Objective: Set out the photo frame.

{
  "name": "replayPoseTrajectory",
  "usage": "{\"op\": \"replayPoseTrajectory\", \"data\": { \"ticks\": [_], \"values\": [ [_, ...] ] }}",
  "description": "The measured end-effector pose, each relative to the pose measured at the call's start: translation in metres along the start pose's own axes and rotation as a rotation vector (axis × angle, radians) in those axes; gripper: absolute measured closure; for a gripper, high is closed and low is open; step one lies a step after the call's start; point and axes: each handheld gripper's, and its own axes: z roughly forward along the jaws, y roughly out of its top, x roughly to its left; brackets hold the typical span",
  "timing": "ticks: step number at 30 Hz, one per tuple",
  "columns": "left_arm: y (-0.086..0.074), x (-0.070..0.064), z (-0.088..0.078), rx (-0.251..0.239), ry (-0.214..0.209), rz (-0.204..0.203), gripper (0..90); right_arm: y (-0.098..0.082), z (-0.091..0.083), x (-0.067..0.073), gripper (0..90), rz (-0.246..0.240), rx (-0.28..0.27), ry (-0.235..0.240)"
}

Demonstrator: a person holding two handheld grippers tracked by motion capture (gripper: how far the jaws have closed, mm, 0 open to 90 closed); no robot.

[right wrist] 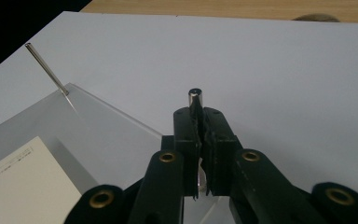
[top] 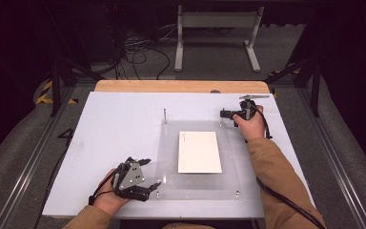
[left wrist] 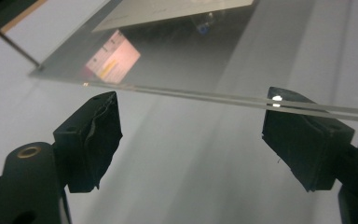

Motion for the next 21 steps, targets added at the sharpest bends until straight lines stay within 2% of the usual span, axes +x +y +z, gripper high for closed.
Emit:
{"op": "replayPoseTrajectory", "data": {
  "ticks": [3, 6, 10, 15, 18, 21],
  "values": [
    [0.000, 0.000, 0.007, -0.019, 0.012, 0.056, 18.2, 0.000, 0.000, 0.000, 84.8, 0.003, 0.002, 0.000],
    [0.002, 0.001, 0.013, -0.057, 0.017, 0.102, 16.2, 0.000, 0.000, 0.000, 84.7, 0.006, 0.001, 0.000],
    [0.005, 0.002, 0.019, -0.097, 0.000, 0.125, 16.4, 0.000, 0.000, 0.002, 84.8, 0.009, 0.001, -0.010],
    [0.007, 0.001, 0.021, -0.117, 0.010, 0.134, 22.2, -0.001, 0.000, 0.001, 84.6, 0.017, -0.006, -0.009],
    [0.007, 0.000, 0.022, -0.129, 0.013, 0.156, 28.0, -0.001, 0.001, 0.001, 84.4, 0.023, -0.012, -0.007],
    [0.008, -0.001, 0.024, -0.126, 0.049, 0.201, 35.6, -0.002, 0.000, 0.001, 84.1, 0.028, -0.013, -0.005]
  ]
}}
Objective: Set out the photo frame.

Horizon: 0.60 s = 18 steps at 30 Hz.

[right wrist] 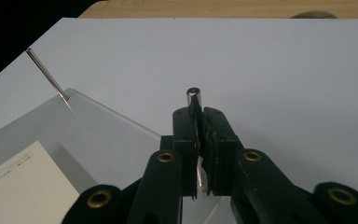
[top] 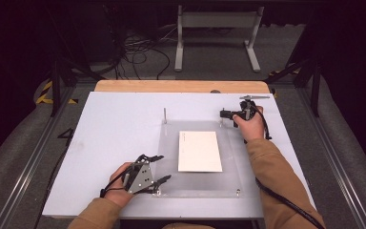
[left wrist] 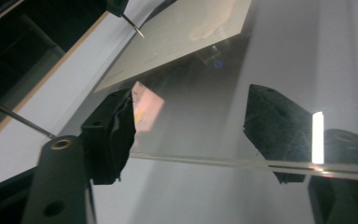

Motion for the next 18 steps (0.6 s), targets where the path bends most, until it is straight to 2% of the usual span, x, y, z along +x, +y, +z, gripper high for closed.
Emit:
{"op": "replayPoseTrajectory", "data": {
  "ticks": [1, 3, 4, 7, 10, 14, 16, 18],
  "values": [
    [0.0006, -0.0004, 0.0000, -0.004, 0.021, 0.017, 38.1, 0.0000, 0.0000, 0.0000, 84.1, 0.001, 0.000, 0.000],
    [0.0017, -0.0010, -0.0008, -0.014, 0.031, 0.022, 41.5, 0.0001, 0.0000, 0.0000, 84.0, 0.005, 0.000, 0.000],
    [0.0032, -0.0003, -0.0014, -0.023, 0.044, 0.022, 47.3, 0.0002, 0.0000, 0.0005, 83.9, 0.017, 0.002, -0.004],
    [0.0035, 0.0006, -0.0024, -0.038, 0.055, 0.003, 50.9, 0.0004, -0.0003, 0.0010, 83.8, 0.007, 0.004, -0.008],
    [0.0026, 0.0009, -0.0024, -0.047, 0.062, -0.007, 51.8, 0.0005, -0.0008, 0.0014, 83.5, 0.003, 0.006, -0.007],
    [0.0025, 0.0023, -0.0028, -0.056, 0.061, -0.019, 52.6, 0.0016, -0.0016, 0.0012, 82.7, 0.025, 0.015, -0.004],
    [0.0028, 0.0030, -0.0028, -0.060, 0.059, -0.030, 52.6, 0.0026, -0.0039, 0.0046, 81.7, -0.004, 0.021, -0.023],
    [0.0033, 0.0040, -0.0032, -0.062, 0.058, -0.037, 52.7, 0.0025, -0.0079, 0.0061, 75.9, -0.026, 0.009, -0.023]
  ]
}}
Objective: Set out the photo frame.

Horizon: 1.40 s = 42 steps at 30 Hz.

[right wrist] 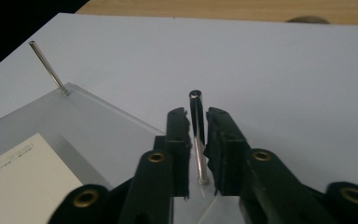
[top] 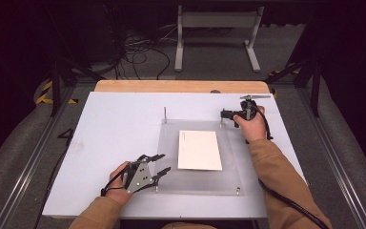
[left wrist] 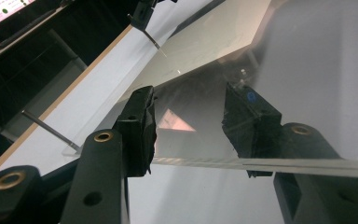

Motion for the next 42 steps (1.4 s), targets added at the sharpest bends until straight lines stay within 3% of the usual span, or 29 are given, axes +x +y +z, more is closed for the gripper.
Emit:
{"op": "replayPoseTrajectory", "data": {
  "ticks": [3, 8, 11, 12, 19, 24, 31, 39, 42],
  "values": [
    [0.000, 0.000, -0.001, 0.001, 0.002, -0.021, 52.7, 0.000, -0.009, 0.001, 69.6, -0.016, -0.021, -0.006],
    [0.002, 0.003, -0.001, 0.001, 0.001, -0.038, 52.6, -0.005, -0.043, 0.007, 56.4, -0.077, -0.074, 0.019],
    [0.003, 0.003, -0.001, -0.007, -0.006, -0.041, 52.6, -0.012, -0.064, 0.014, 50.2, -0.088, -0.092, 0.075],
    [0.004, 0.004, -0.001, -0.009, -0.005, -0.042, 52.5, -0.017, -0.078, 0.021, 47.9, -0.119, -0.098, 0.090],
    [0.006, 0.006, -0.002, -0.005, -0.009, -0.066, 51.9, -0.033, -0.117, 0.043, 40.0, -0.235, -0.137, 0.129],
    [0.007, 0.007, -0.002, -0.010, -0.017, -0.082, 51.2, -0.048, -0.139, 0.056, 38.0, -0.322, -0.127, 0.114],
    [0.009, 0.008, -0.004, -0.022, -0.018, -0.109, 50.8, -0.068, -0.154, 0.064, 34.5, -0.352, -0.115, 0.148],
    [0.011, 0.010, -0.005, -0.036, -0.015, -0.147, 50.8, -0.089, -0.157, 0.073, 31.8, -0.485, -0.050, 0.164],
    [0.011, 0.011, -0.005, -0.038, -0.016, -0.155, 50.9, -0.095, -0.152, 0.075, 30.7, -0.531, -0.036, 0.206]
  ]
}}
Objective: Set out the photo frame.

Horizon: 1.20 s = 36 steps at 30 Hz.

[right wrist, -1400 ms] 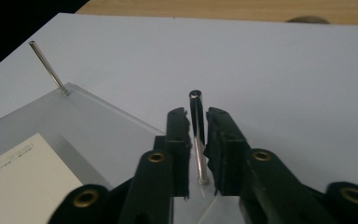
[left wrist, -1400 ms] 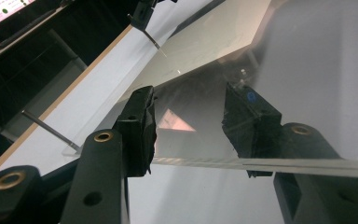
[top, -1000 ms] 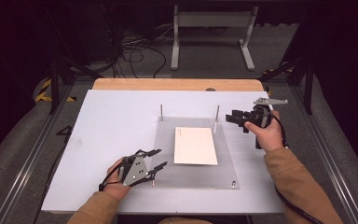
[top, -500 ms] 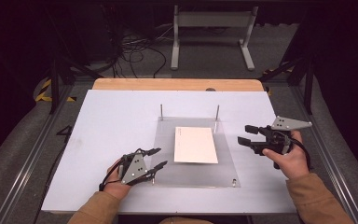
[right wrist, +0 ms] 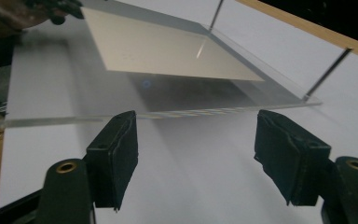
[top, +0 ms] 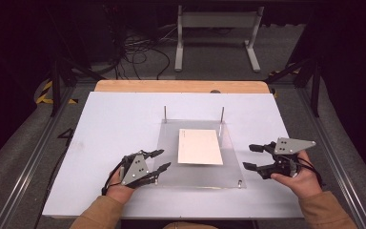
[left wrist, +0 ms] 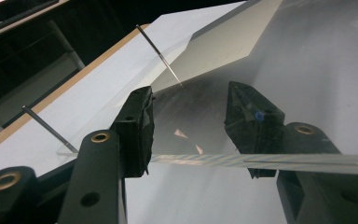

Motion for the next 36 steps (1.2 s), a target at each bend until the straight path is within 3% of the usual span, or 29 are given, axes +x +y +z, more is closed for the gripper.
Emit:
{"op": "replayPoseTrajectory", "data": {
  "ticks": [6, 7, 8, 9, 18, 22, 25, 30, 33, 36],
  "values": [
    [0.001, 0.000, 0.000, 0.000, -0.004, -0.007, 50.8, -0.002, 0.014, 0.010, 29.5, -0.118, 0.021, 0.018],
    [0.001, 0.000, 0.000, 0.000, -0.004, -0.007, 50.8, -0.002, 0.014, 0.010, 29.5, -0.118, 0.021, 0.018],
    [0.001, 0.000, 0.000, -0.003, -0.004, -0.006, 50.8, -0.002, 0.018, 0.013, 28.7, -0.160, 0.008, 0.027],
    [0.001, 0.000, 0.000, -0.003, -0.005, -0.006, 50.8, -0.002, 0.018, 0.013, 28.7, -0.160, 0.008, 0.027],
    [0.003, 0.000, 0.001, -0.008, -0.018, -0.008, 50.7, 0.004, 0.037, 0.026, 25.4, -0.330, -0.045, 0.022],
    [0.002, 0.000, 0.001, -0.009, -0.019, -0.010, 50.7, 0.005, 0.042, 0.028, 25.6, -0.350, -0.051, 0.020],
    [0.002, 0.000, 0.001, -0.008, -0.019, -0.008, 50.6, 0.007, 0.048, 0.029, 34.1, -0.346, -0.050, 0.022],
    [0.002, 0.001, 0.001, -0.014, -0.020, -0.019, 50.7, 0.008, 0.052, 0.027, 43.5, -0.371, -0.053, -0.030],
    [0.004, 0.004, 0.000, -0.024, -0.022, -0.048, 50.9, 0.010, 0.048, 0.028, 53.0, -0.354, -0.087, -0.051],
    [0.006, 0.005, 0.001, -0.037, -0.021, -0.064, 51.1, 0.013, 0.044, 0.027, 55.2, -0.337, -0.108, -0.059]
  ]
}}
